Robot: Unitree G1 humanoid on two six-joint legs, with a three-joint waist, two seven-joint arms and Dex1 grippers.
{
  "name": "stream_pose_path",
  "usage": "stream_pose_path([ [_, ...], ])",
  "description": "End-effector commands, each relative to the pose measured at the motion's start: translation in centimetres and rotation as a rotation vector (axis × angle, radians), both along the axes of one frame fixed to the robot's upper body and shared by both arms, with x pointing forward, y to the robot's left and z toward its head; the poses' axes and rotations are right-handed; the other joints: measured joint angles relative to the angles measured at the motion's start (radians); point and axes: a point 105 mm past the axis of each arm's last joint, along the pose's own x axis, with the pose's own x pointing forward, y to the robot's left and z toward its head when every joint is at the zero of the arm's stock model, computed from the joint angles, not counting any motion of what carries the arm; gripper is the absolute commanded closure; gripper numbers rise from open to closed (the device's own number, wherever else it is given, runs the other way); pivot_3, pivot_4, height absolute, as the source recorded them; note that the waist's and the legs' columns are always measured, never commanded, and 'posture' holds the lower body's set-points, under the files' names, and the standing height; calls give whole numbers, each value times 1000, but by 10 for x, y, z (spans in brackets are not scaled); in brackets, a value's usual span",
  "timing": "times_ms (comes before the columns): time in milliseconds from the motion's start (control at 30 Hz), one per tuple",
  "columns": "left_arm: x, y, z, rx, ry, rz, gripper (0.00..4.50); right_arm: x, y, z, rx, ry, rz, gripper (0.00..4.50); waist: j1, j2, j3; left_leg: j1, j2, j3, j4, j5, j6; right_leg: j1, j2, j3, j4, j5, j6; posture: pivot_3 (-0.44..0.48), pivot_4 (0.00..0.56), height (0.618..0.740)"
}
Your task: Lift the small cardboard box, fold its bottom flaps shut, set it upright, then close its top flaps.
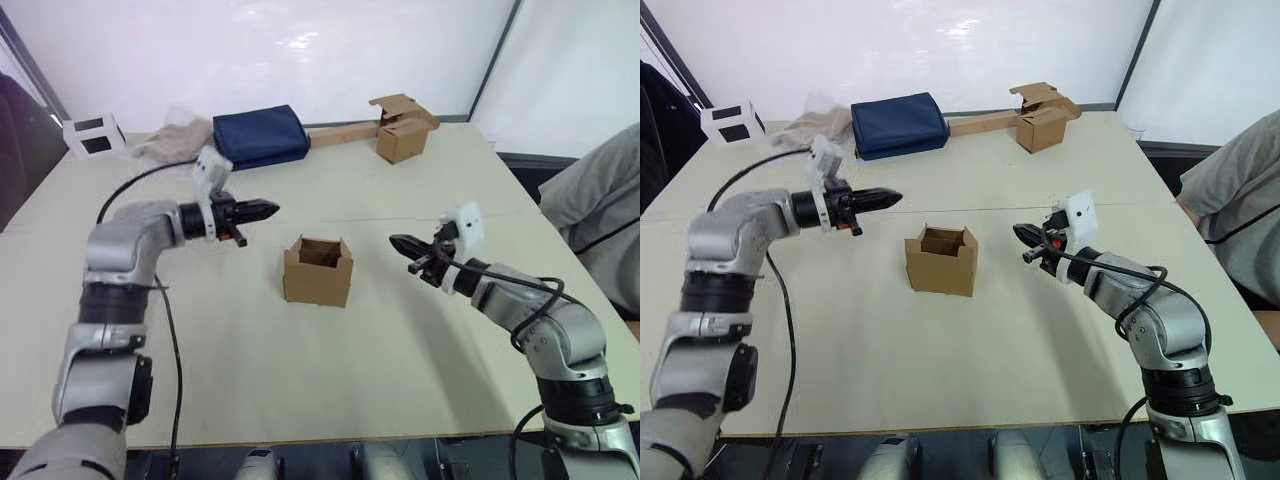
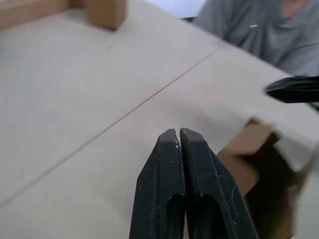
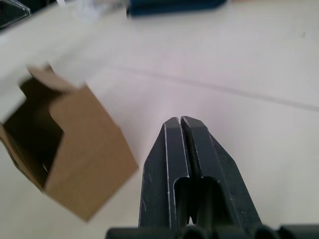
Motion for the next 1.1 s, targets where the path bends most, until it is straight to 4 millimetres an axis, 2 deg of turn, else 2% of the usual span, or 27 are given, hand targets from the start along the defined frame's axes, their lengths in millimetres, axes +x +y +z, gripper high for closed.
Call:
stream_pose_path([
  [33, -6, 8, -12, 57, -38, 51, 4434, -5, 9, -8, -74, 21, 41, 4500, 0, 0, 0, 0, 0, 0, 0, 0, 0, 0, 0, 0, 0, 0, 0, 0, 150, 740],
  [233, -17, 3, -48, 120, 26, 27, 4434, -10, 22, -26, -109, 87, 92, 4500, 13, 0, 0, 0, 0, 0, 0, 0, 0, 0, 0, 0, 0, 0, 0, 0, 150, 740],
  [367, -26, -8, -62, 147, 41, -34, 4434, -12, 30, -33, -106, 106, 119, 4500, 12, 0, 0, 0, 0, 0, 0, 0, 0, 0, 0, 0, 0, 0, 0, 0, 150, 740],
  [500, -38, -17, -67, 155, 55, -115, 4434, -14, 34, -34, -96, 112, 142, 4500, 12, 0, 0, 0, 0, 0, 0, 0, 0, 0, 0, 0, 0, 0, 0, 0, 150, 740],
  [900, -47, -35, -72, 195, 53, -234, 4434, -28, 54, -31, -40, 133, 268, 4500, 11, 0, 0, 0, 0, 0, 0, 0, 0, 0, 0, 0, 0, 0, 0, 0, 150, 740],
  [1100, -55, -42, -73, 204, 69, -297, 4434, -33, 57, -31, -21, 148, 288, 4500, 12, 0, 0, 0, 0, 0, 0, 0, 0, 0, 0, 0, 0, 0, 0, 0, 150, 740],
])
